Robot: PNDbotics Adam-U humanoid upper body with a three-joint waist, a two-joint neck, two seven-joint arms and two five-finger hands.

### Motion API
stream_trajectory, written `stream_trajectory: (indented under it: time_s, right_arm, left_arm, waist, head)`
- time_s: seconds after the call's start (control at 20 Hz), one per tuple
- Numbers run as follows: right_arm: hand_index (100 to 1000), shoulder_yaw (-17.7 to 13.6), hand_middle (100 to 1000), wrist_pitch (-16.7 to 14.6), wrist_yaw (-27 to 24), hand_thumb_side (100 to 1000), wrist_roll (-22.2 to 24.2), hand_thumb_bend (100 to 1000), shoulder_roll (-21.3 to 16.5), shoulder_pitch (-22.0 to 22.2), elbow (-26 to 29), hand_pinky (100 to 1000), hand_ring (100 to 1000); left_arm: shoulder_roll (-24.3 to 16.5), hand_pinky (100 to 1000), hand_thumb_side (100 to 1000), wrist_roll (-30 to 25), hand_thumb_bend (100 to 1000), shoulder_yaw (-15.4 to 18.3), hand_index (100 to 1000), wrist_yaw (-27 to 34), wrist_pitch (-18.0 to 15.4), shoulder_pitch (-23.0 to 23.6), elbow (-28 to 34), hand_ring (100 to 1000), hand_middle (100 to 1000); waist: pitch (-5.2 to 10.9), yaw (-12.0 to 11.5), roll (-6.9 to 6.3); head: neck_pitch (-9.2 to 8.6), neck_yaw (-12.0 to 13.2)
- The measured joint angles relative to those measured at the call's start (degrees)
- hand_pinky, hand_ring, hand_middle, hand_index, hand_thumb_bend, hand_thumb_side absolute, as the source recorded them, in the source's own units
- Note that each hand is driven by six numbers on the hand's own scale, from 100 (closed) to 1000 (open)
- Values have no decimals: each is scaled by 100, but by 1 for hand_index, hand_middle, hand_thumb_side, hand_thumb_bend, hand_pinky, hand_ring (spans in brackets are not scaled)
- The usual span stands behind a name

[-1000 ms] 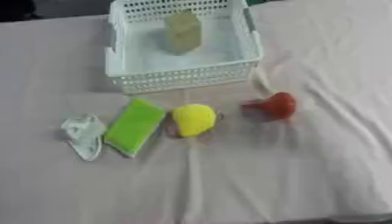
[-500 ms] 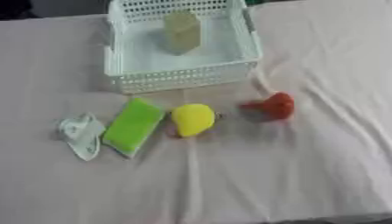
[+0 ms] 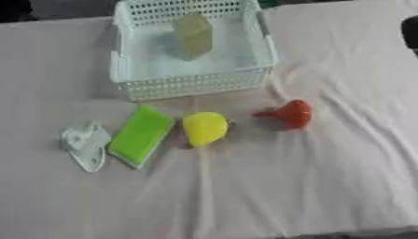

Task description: Pick up objects on the table and place them in the box.

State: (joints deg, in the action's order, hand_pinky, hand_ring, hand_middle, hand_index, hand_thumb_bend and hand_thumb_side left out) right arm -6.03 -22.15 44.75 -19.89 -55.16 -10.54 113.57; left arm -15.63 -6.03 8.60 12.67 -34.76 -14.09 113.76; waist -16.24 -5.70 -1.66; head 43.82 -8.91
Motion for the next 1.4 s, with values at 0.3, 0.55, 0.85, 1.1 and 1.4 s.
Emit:
stream_trajectory:
  time_s: [0.3, 0.55, 0.85, 1.1, 1.4]
  right_arm:
    - [967, 436, 861, 83, 53, 1000, 943, 428, -385, -158, 0, 856, 895]
    - [966, 727, 860, 144, 97, 1000, 1507, 445, -505, -302, 0, 858, 897]
    - [1000, 1039, 869, 164, 132, 1000, 2303, 646, -622, -352, 1, 893, 928]
    - [987, 1225, 860, 183, -203, 957, 3118, 690, -702, -366, 1, 890, 927]
    - [977, 1403, 833, 343, -391, 959, 3692, 705, -716, -418, -4, 839, 869]
  left_arm:
    - [0, 1000, 1000, -79, 147, -36, 978, 41, 11, -8, 0, 989, 953]
    - [0, 1000, 1000, -135, 145, -77, 974, 42, 19, -40, 0, 989, 954]
    - [0, 1000, 1000, -200, 144, -113, 963, 49, 45, -53, 0, 988, 951]
    - [0, 1000, 1000, -248, 142, -138, 954, 80, 69, -61, 0, 987, 947]
    - [0, 1000, 1000, -314, 140, -171, 941, 96, 99, -96, 0, 986, 943]
  waist:
    - [0, -87, 2]
    - [-2, -138, 3]
    - [-2, -186, 32]
    - [-2, -212, 46]
    - [-6, -254, 60]
  head:
    - [0, -79]
    - [0, -186]
    - [0, -295]
    - [0, -357]
    - [0, -397]
